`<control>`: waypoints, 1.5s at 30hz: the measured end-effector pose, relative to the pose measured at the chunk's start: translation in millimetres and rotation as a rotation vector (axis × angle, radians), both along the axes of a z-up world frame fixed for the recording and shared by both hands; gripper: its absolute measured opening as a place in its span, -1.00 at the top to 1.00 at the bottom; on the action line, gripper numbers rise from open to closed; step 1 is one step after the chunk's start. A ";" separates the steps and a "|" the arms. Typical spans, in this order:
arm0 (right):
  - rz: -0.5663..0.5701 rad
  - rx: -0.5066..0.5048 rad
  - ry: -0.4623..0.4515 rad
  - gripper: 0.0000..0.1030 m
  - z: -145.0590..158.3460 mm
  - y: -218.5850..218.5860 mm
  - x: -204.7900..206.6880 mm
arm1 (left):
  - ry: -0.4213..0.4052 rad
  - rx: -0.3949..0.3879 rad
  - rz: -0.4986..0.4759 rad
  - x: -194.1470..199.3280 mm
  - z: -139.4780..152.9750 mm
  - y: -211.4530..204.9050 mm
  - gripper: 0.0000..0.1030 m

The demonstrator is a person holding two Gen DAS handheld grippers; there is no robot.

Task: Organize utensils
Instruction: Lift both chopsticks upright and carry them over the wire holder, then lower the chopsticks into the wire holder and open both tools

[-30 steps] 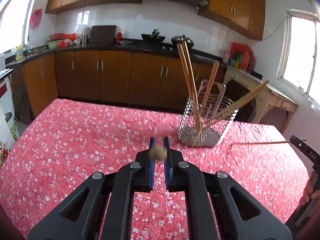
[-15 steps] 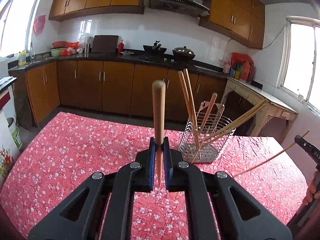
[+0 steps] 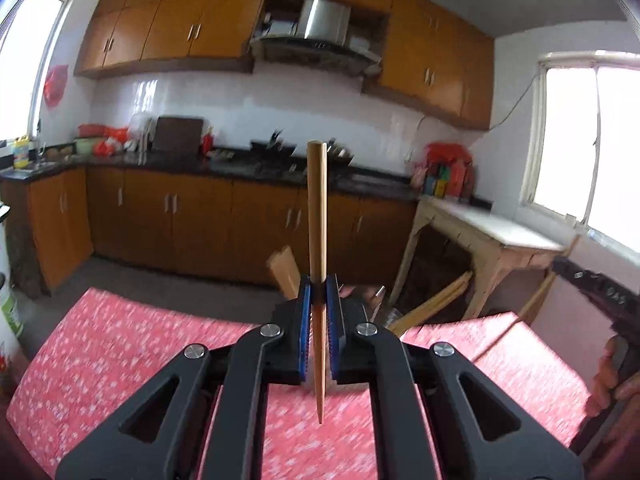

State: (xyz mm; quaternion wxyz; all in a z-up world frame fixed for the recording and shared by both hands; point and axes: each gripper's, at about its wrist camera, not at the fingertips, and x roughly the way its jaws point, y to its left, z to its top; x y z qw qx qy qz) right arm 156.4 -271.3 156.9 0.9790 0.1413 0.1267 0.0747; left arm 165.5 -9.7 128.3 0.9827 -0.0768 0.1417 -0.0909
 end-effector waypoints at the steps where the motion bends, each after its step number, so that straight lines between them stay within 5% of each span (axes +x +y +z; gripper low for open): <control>1: 0.002 0.003 -0.023 0.85 9.1 2.8 3.0 | -0.016 -0.008 -0.003 0.2 5.3 -4.8 0.86; 10: -0.002 -0.034 -0.115 0.85 35.8 33.0 48.4 | -0.169 -0.050 0.079 47.0 43.6 -30.3 0.86; 18: 0.029 -0.020 -0.076 0.85 -1.9 45.0 95.3 | -0.082 -0.066 0.101 92.8 2.7 -21.7 0.86; 37: 0.046 0.006 0.134 0.84 -81.8 54.0 144.8 | 0.122 -0.053 0.078 120.0 -51.6 -9.5 0.85; 41: 0.030 0.002 0.144 0.71 -84.3 54.1 142.8 | 0.125 -0.057 0.074 114.8 -48.1 -5.2 0.85; 45: 0.007 0.002 0.125 0.29 -79.7 52.3 134.7 | 0.113 -0.058 0.076 106.9 -38.9 -1.0 0.84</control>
